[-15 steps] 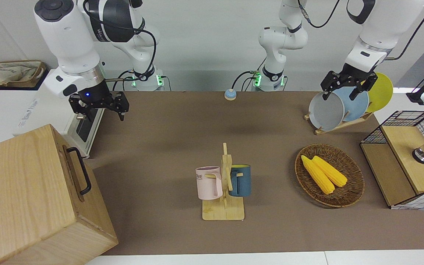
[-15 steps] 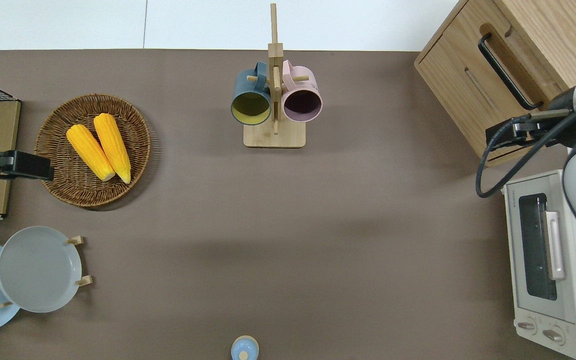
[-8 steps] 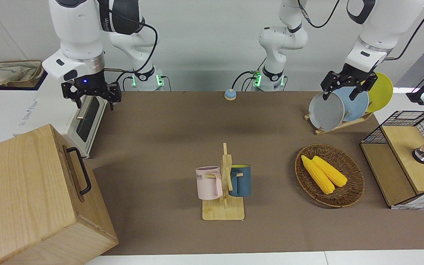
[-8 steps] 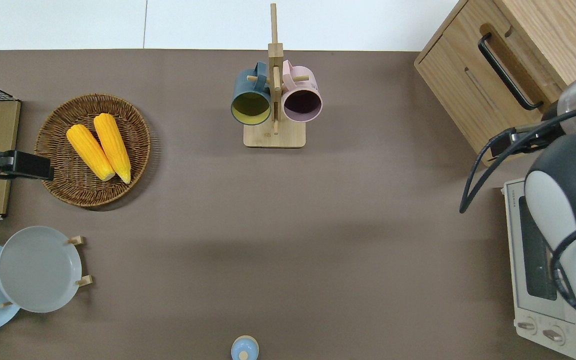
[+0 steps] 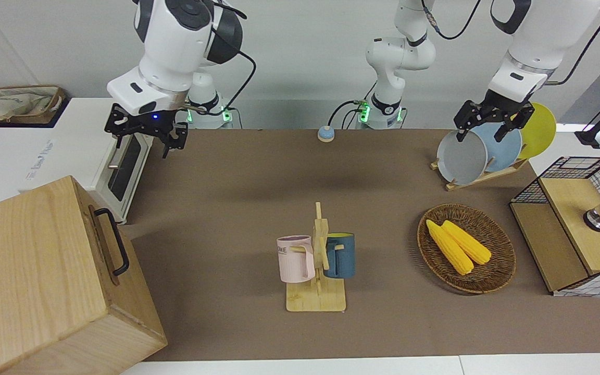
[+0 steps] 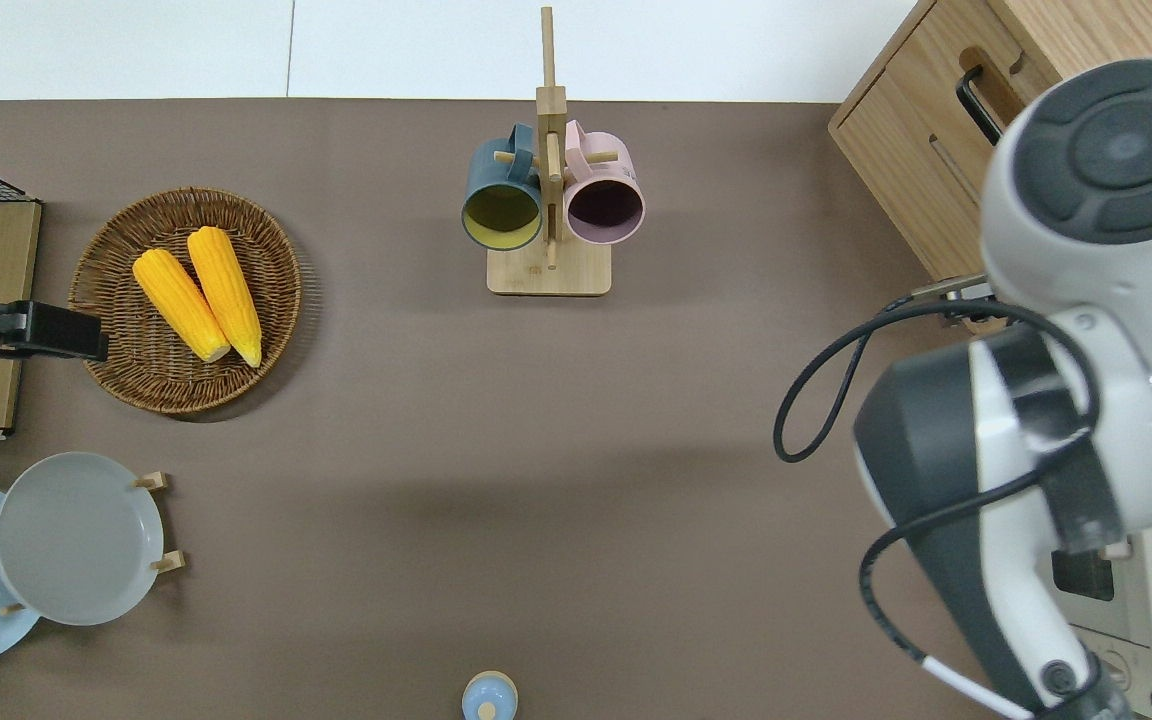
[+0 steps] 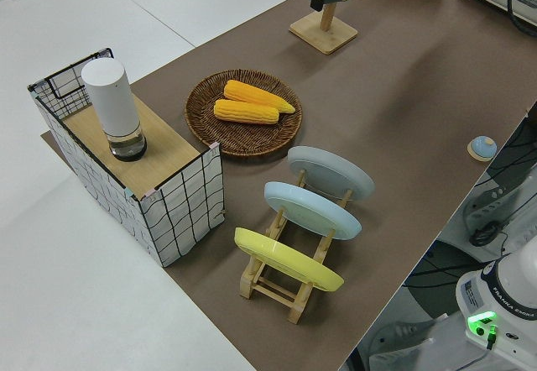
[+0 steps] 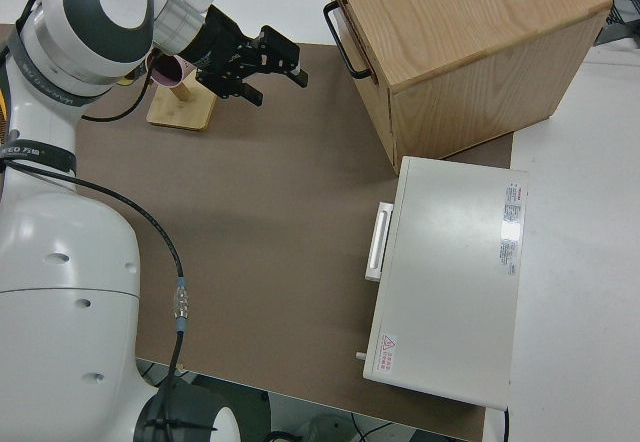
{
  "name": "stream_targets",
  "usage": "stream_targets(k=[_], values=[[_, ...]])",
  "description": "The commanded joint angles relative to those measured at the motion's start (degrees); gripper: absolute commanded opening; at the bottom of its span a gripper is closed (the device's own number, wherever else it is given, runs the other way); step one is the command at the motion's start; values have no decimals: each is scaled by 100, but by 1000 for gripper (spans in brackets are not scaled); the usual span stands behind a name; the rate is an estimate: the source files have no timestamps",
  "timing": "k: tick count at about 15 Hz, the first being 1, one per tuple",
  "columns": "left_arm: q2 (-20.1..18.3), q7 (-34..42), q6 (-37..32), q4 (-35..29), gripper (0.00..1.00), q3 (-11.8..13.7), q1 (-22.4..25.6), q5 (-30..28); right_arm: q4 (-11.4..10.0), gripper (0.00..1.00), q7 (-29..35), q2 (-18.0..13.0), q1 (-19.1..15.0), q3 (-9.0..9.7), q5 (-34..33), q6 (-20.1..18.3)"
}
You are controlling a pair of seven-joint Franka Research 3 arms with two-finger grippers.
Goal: Slide drawer open with right arm
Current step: 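Raise the right gripper and reach toward the black drawer handle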
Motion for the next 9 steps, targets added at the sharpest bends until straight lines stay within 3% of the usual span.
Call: stream_targets(k=[1,5,9], values=[[76,43,2,117,998,95,-99,72,-620,985,404,-92,-30,327,-824,202],[76,43,2,117,995,95,-99,72,-1174,985,519,-84,-21,424,-1895,685],[76,43,2,117,998,95,-99,72,-1394,985,519,118,-65,415,-2686,1256]])
